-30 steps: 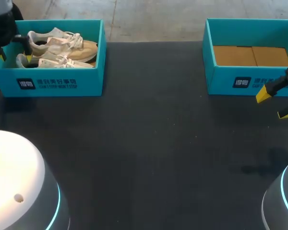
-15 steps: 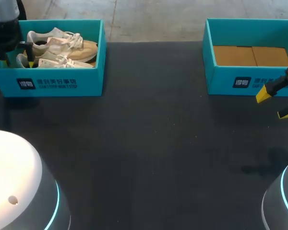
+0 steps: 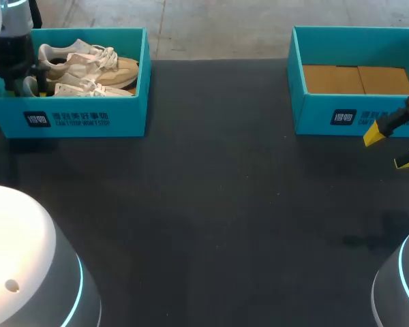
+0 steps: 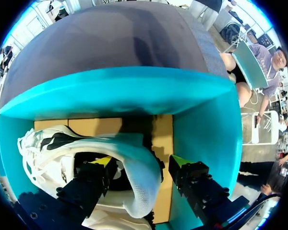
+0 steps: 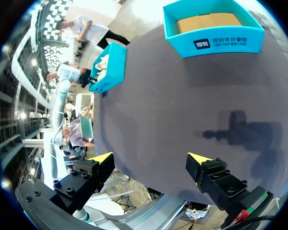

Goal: Take the shoe out of the shoebox, open the shoe tongue, remove and reinsert the insole, then place the shoe into the shoebox

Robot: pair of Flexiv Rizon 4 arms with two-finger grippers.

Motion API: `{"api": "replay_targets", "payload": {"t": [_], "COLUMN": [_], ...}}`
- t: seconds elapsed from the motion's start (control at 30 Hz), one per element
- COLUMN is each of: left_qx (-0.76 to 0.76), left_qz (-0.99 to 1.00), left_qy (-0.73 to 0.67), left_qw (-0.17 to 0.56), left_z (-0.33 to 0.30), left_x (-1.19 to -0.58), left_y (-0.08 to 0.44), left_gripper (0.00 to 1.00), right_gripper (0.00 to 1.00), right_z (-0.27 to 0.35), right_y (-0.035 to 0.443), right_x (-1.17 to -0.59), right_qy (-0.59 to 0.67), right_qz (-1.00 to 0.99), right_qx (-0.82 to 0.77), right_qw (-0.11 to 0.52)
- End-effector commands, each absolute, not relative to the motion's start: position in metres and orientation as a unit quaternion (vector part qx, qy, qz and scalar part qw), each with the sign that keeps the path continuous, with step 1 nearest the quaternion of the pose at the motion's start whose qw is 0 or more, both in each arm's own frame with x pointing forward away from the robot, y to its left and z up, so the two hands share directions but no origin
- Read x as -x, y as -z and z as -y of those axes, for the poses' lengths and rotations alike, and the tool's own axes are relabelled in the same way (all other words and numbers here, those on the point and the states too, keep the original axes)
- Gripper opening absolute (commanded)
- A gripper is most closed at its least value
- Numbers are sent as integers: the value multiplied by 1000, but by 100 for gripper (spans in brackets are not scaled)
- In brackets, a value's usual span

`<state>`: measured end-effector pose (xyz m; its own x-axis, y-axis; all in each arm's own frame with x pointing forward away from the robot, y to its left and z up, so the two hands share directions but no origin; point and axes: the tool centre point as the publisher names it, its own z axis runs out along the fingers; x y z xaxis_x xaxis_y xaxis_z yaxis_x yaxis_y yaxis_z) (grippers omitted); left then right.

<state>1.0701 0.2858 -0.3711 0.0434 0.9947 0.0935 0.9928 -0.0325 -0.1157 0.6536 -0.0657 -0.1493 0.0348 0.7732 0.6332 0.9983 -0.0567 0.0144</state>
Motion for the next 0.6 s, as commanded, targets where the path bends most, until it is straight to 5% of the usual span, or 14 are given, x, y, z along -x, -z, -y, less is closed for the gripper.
{"api": "replay_targets", "payload": {"t": [0.03, 0.33, 0.4, 0.5, 0.6], "left_qx": [718, 718, 720, 723, 728], "left_qz": [692, 691, 689, 686, 681], "left_qy": [0, 7, 9, 11, 15], "left_qw": [78, 79, 80, 81, 80], "left_z": [-283, -284, -284, -284, -283], "left_x": [-1073, -1079, -1079, -1079, -1079], "left_y": [377, 385, 385, 385, 384], "left_gripper": [65, 45, 33, 0, 0], "right_gripper": [100, 100, 100, 100, 100], "right_z": [65, 65, 65, 65, 65], "right_y": [150, 150, 150, 150, 150], "right_x": [-654, -654, -654, -654, -654], "right_qy": [248, 248, 248, 248, 248], "right_qz": [648, 648, 648, 648, 648], "right_qx": [684, 684, 684, 684, 684], "right_qw": [225, 225, 225, 225, 225]}}
